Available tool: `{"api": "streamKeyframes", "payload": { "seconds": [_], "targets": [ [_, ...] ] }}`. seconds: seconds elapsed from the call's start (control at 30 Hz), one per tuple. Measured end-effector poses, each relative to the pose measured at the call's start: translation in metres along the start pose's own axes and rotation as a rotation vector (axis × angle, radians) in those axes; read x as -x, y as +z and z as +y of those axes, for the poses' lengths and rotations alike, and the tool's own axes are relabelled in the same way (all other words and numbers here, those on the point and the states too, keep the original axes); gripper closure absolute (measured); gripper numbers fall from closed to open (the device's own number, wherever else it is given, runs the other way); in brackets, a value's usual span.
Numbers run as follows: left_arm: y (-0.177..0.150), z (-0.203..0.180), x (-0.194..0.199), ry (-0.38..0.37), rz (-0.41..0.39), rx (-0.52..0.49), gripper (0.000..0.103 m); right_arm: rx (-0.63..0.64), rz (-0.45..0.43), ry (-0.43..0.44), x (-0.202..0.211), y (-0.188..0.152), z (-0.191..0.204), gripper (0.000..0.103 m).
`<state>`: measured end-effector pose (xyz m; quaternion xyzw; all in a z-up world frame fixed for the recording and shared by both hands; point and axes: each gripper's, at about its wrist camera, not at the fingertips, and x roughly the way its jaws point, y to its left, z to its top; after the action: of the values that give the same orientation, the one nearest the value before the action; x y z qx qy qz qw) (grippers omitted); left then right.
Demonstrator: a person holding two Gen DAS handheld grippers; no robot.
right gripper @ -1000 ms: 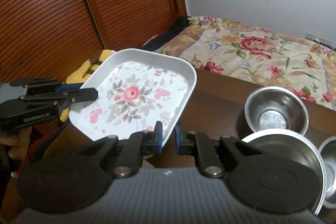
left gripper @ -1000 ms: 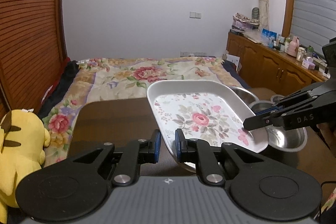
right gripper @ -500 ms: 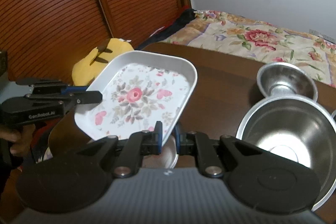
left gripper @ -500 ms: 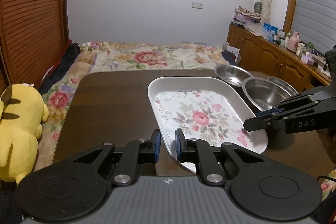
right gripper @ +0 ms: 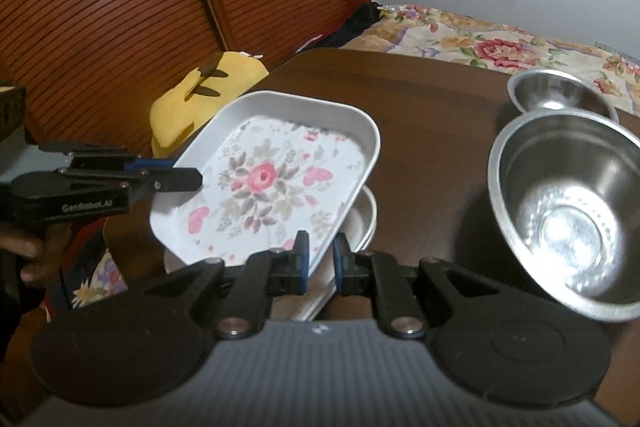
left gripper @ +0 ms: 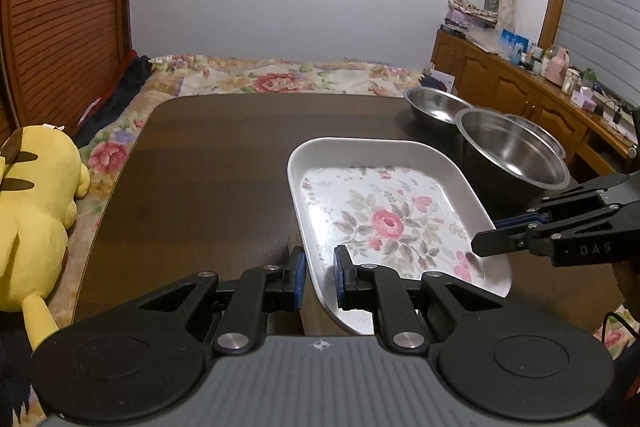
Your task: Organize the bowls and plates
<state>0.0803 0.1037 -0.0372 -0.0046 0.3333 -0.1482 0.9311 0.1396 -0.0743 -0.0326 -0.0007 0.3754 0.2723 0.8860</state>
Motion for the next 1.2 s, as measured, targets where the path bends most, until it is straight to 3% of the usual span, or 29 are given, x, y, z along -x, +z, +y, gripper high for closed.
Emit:
{"api": "streamKeyframes", "payload": {
  "seconds": [0.3, 0.63, 1.2],
  "targets": [
    [-0.008, -0.001, -0.004, 0.021, 0.007, -0.004, 0.087, 0.018, -0.024, -0.028, 0.001, -0.014, 0.011, 0.089],
    [-0.015, -0.001, -0.006, 0.037, -0.003, 0.007, 0.087, -0.019, -0.16, -0.074, 0.003, -0.035, 0.017, 0.089],
    [-0.012, 0.001, -0.003, 0.073, -0.033, 0.025, 0.087, -0.035, -0.194, -0.087, -0.001, -0.042, 0.017, 0.088]
  ]
}}
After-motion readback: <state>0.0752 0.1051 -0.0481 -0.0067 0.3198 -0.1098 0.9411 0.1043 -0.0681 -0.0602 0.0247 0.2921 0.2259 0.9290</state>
